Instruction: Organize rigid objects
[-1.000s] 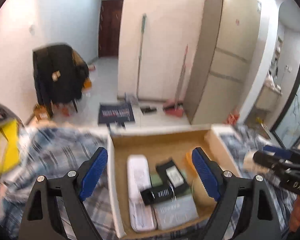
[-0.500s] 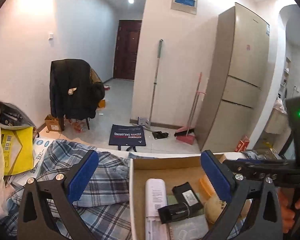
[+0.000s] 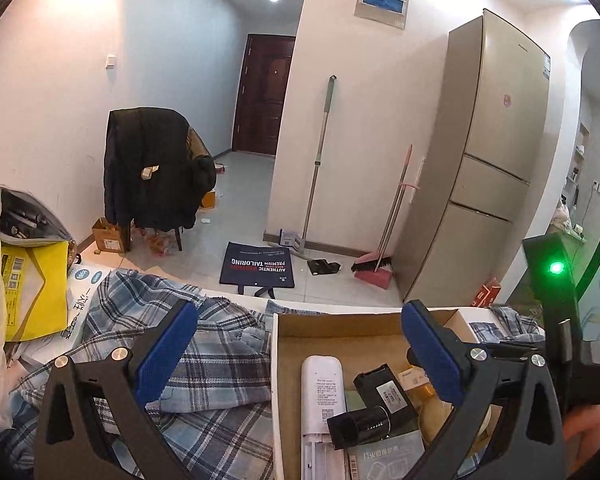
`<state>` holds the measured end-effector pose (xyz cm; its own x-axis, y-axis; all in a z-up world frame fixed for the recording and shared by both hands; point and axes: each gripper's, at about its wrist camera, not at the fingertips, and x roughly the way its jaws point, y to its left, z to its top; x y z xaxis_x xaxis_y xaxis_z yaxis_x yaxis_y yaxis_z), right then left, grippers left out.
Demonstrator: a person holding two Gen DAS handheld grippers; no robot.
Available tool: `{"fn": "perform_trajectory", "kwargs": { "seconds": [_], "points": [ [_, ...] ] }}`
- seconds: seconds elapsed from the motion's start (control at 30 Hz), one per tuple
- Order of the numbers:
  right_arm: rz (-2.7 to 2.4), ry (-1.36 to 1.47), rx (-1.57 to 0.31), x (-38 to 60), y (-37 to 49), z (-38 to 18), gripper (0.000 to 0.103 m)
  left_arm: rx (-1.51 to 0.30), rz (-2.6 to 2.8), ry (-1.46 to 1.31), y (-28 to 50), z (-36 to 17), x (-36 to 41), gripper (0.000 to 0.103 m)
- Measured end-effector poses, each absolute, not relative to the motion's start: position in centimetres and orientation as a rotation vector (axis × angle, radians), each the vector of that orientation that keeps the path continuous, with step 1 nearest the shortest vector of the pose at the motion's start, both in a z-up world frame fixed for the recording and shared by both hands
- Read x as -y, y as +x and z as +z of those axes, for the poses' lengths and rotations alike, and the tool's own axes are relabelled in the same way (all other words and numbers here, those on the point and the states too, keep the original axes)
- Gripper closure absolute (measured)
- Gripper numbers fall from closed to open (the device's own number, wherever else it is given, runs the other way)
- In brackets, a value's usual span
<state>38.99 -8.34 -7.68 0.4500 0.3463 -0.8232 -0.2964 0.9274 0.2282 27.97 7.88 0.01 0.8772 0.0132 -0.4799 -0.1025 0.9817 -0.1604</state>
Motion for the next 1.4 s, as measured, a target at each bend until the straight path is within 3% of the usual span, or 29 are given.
{"fn": "perform_trajectory", "kwargs": {
  "seconds": [0.4,0.53,0.97,1.4],
  "points": [
    [0.329,0.026,-1.043,10.1,40.2,-8.4,0.059,-0.497,0.055,-0.175,28.0,0.0,-7.6,0.0],
    [0.333,0.035,-1.028,10.2,40.0,-7.8,0.052,-0.492,0.058,-0.169,28.0,0.2,-7.6,0.0],
    [0.346,0.019,-0.802,12.4,33.5,0.7,0.052,-0.356,0.007,-0.053,23.6,5.9,-4.8,0.0],
    [0.393,0.043,-0.634,15.5,24.0,6.5,0.052,-0.246,-0.105,-0.054,14.0,10.7,-3.6,0.0]
  ]
}}
